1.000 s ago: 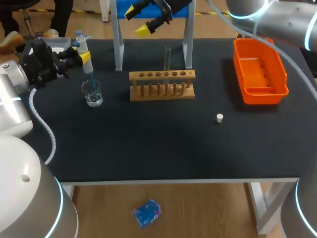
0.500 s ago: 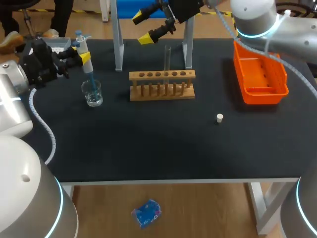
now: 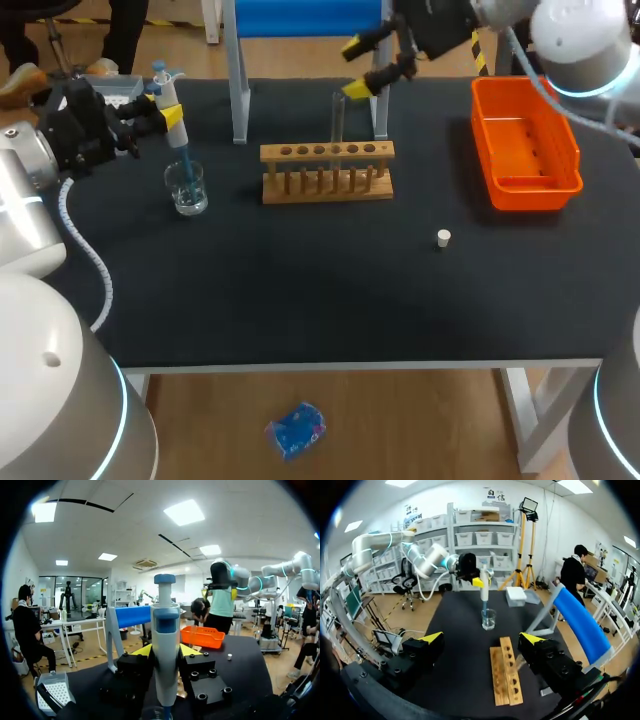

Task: Invert the test tube, pick up the pipette, mount the tip to pipette, aspirate from beaker and dispense into the tube, eject the tip, return the pipette, and cap with the stopper.

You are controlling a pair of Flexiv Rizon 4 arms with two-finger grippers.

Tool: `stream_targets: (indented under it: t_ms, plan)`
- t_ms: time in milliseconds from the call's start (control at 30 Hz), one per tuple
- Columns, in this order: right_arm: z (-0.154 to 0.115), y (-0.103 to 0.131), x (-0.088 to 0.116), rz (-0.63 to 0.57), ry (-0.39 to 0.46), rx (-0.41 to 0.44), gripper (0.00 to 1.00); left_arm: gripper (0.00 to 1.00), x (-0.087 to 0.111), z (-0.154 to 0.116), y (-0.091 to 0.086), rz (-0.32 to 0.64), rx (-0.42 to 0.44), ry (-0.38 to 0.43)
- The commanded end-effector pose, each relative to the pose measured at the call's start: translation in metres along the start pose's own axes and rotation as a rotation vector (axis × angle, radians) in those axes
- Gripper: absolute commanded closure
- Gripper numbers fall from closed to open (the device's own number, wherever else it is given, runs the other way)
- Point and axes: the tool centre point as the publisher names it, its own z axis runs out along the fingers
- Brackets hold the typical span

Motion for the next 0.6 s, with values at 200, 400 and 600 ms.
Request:
stream_targets:
  t_ms: [200,400,600]
  plan:
    - [-0.002,-0.041,-0.007,-0.016,-0.084,0.005,0.00,1.00,0.000,0.000,-0.001,-0.001,0.000,0.000]
    - [0.008,-0.066,-0.022,-0.030,-0.074,0.025,0.00,1.00,0.000,0.000,-0.001,-0.001,0.000,0.000]
    - [0.012,-0.081,-0.038,-0.036,-0.045,0.019,0.00,1.00,0.000,0.000,-0.001,-0.001,0.000,0.000]
